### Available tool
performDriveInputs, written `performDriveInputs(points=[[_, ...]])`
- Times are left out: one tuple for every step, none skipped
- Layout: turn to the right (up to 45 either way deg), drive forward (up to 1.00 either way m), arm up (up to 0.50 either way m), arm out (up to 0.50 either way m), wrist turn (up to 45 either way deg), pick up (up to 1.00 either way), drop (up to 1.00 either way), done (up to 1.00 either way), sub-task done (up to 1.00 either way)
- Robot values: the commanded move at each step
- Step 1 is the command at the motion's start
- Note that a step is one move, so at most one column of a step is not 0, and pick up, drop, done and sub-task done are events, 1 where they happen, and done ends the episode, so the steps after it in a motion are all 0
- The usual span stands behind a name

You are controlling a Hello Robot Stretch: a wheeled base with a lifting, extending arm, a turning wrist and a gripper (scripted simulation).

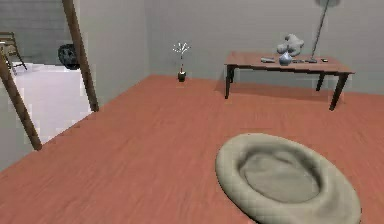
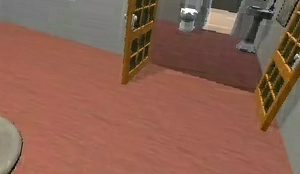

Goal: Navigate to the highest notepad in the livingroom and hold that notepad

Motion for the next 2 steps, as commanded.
performDriveInputs(points=[[15.0,0.0,0.0,0.0,0.0,0.0,0.0,0.0,0.0],[0.0,0.25,0.0,0.0,0.0,0.0,0.0,0.0,0.0]])
